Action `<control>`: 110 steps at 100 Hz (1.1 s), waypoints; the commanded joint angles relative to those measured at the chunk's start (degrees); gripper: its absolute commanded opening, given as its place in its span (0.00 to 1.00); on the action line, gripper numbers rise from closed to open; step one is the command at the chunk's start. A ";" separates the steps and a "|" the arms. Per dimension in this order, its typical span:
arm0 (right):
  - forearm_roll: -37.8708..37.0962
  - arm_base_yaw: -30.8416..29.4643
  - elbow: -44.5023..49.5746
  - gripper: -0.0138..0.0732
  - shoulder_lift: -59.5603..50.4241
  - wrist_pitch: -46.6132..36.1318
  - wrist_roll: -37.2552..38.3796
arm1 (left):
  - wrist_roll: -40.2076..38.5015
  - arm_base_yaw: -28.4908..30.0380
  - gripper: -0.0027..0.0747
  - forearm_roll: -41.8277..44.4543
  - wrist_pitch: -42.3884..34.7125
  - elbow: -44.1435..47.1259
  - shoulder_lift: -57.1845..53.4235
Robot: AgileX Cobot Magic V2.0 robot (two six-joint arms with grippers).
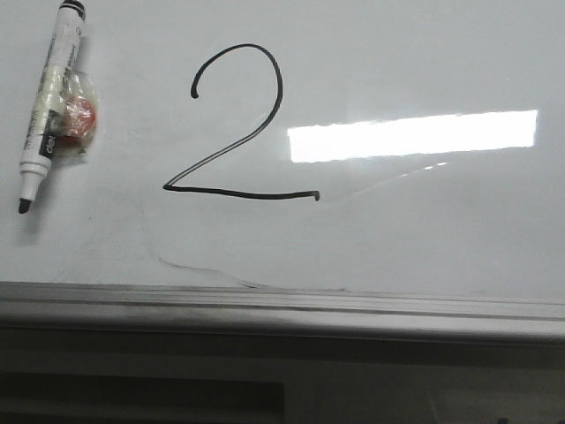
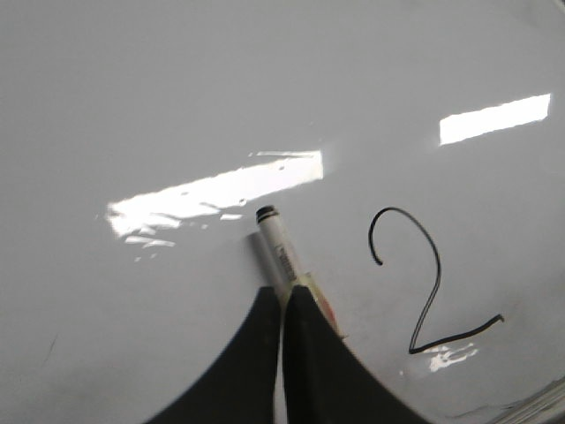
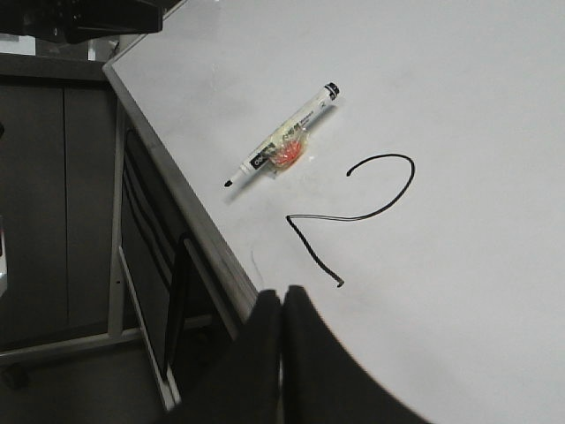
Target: Write number 2 on whiteboard
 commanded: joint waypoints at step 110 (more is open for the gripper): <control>-0.50 -0.30 -1.56 0.09 0.41 -4.78 0.12 | 5.43 29.22 0.01 -7.31 5.94 15.62 -7.42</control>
